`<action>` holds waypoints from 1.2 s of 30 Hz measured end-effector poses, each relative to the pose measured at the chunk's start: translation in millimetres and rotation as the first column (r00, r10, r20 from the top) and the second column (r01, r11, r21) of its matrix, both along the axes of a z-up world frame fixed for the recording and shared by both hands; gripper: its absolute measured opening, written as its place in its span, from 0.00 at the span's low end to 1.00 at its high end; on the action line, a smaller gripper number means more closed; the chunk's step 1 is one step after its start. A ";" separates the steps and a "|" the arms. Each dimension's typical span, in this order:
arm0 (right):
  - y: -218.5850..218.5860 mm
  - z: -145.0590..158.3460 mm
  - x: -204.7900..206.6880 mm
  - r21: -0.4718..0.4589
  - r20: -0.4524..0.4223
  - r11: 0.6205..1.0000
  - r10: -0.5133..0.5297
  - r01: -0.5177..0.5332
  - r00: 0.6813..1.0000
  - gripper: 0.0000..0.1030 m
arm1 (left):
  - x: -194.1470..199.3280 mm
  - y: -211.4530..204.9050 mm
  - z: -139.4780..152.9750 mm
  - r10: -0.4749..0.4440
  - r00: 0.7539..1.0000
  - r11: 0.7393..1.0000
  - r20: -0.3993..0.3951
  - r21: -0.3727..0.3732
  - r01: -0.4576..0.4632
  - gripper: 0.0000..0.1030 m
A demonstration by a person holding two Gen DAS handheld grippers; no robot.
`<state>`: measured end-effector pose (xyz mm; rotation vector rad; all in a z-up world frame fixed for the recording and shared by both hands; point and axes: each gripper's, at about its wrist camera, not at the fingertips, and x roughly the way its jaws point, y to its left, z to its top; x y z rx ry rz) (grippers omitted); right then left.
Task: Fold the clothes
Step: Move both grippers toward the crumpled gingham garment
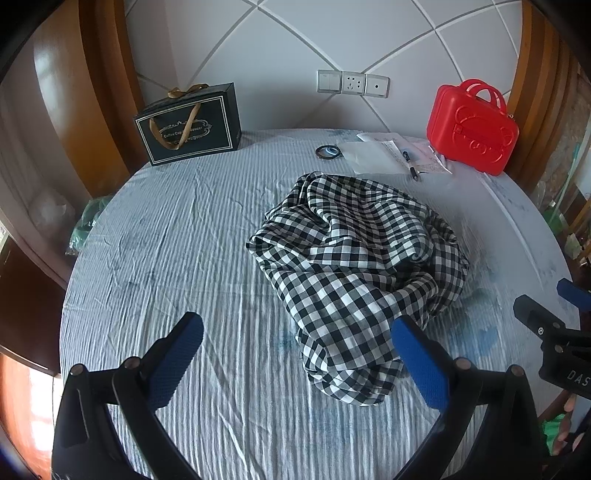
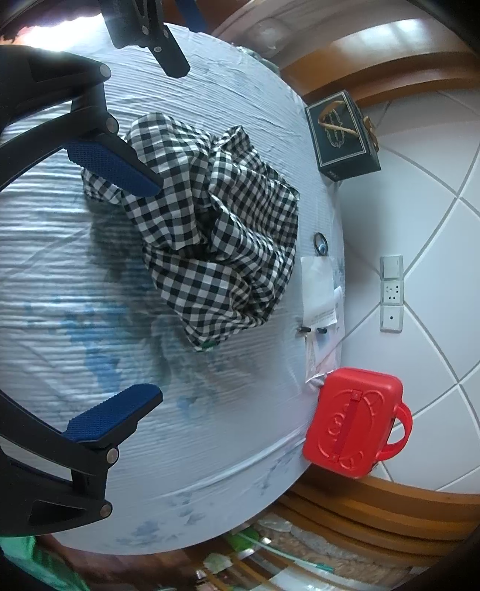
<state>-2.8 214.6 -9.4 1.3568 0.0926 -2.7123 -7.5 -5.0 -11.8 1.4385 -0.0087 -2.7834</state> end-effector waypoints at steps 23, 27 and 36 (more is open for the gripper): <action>-2.0 -8.8 -26.5 -0.002 0.056 1.000 -0.003 0.003 0.998 1.00 | -21.5 -7.7 -10.7 0.004 0.999 1.000 0.034 0.025 -0.004 1.00; -2.3 -14.7 -35.0 -0.001 0.073 1.000 -0.004 0.004 0.997 1.00 | -31.7 -8.4 -16.6 0.005 0.999 1.000 0.051 0.025 -0.006 1.00; 14.1 -41.6 -66.8 -0.036 0.155 0.999 -0.018 0.024 0.988 1.00 | -69.1 -22.0 -47.7 0.012 0.995 0.999 0.095 0.048 -0.016 1.00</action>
